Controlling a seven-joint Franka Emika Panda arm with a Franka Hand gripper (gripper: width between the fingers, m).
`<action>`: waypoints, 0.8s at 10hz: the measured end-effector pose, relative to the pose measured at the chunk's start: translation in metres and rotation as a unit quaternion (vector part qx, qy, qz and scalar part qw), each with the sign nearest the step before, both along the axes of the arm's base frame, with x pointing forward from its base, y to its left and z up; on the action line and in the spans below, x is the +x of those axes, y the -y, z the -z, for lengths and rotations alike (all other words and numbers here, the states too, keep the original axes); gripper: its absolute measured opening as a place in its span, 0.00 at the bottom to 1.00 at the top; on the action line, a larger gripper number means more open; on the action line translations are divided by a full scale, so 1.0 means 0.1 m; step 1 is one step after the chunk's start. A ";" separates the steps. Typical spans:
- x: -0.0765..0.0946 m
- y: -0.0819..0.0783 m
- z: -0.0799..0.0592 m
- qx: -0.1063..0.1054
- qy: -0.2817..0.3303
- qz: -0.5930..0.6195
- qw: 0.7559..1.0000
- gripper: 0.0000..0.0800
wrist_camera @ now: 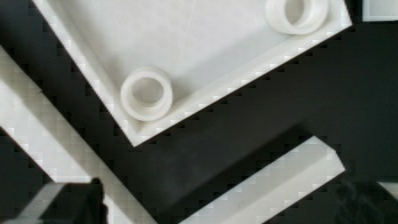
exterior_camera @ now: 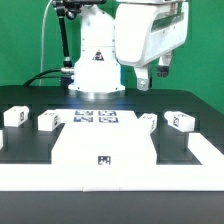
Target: Assemble one leg
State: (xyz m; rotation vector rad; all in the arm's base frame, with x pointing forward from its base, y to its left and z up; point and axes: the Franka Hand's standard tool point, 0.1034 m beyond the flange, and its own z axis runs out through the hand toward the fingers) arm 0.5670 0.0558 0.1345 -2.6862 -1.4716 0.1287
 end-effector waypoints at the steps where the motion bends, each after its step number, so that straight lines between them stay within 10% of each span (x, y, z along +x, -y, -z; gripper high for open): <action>1: 0.00 0.00 0.00 0.000 0.000 0.000 1.000 0.81; 8: 0.01 0.01 0.01 0.001 0.005 -0.008 1.000 0.81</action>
Offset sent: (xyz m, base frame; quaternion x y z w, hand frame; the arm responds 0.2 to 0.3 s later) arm 0.0000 0.0000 0.0000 0.0000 0.0000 0.0000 1.0000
